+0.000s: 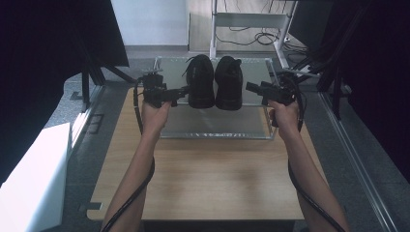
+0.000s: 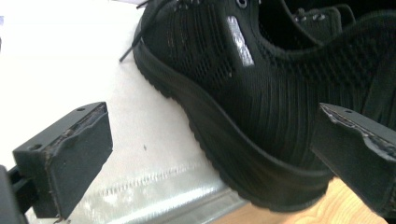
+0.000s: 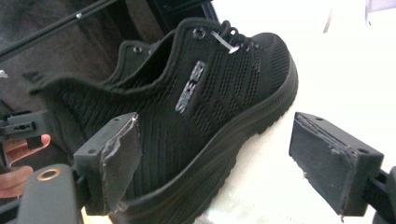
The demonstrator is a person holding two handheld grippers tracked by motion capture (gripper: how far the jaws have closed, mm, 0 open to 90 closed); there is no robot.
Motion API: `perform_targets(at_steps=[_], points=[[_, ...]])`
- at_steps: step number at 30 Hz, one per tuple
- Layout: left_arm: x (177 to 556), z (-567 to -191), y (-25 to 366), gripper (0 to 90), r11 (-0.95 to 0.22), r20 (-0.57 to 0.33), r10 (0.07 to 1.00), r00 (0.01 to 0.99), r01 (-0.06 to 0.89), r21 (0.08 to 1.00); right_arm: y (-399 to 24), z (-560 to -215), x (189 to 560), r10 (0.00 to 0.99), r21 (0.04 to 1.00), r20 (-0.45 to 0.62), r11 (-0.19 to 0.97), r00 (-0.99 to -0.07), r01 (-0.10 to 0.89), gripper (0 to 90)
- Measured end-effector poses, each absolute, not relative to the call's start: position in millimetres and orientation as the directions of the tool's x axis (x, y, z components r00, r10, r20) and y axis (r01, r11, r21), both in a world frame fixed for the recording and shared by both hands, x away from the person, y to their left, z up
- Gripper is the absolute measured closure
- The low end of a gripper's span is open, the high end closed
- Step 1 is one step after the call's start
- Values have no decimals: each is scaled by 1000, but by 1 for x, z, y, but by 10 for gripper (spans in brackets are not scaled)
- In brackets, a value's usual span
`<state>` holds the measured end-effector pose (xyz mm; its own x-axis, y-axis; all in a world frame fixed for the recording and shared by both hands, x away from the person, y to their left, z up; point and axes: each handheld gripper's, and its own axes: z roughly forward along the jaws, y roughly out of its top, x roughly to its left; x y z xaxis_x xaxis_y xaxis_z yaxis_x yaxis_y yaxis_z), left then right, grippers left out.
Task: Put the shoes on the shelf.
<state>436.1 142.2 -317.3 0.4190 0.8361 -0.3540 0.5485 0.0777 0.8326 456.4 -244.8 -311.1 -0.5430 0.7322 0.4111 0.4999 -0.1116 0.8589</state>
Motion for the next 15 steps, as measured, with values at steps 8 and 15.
perform_targets(at_steps=[8, 15], points=[[419, -327, 144, 0, 59, -340, 828, 445, 535, 843, -244, -317, 440, 722, 874, 362, -43, -590, 483, 138], [402, -331, 141, 0, -11, -273, 834, 480, 509, 861, -239, -324, 426, 713, 883, 322, 10, -623, 468, 112]])
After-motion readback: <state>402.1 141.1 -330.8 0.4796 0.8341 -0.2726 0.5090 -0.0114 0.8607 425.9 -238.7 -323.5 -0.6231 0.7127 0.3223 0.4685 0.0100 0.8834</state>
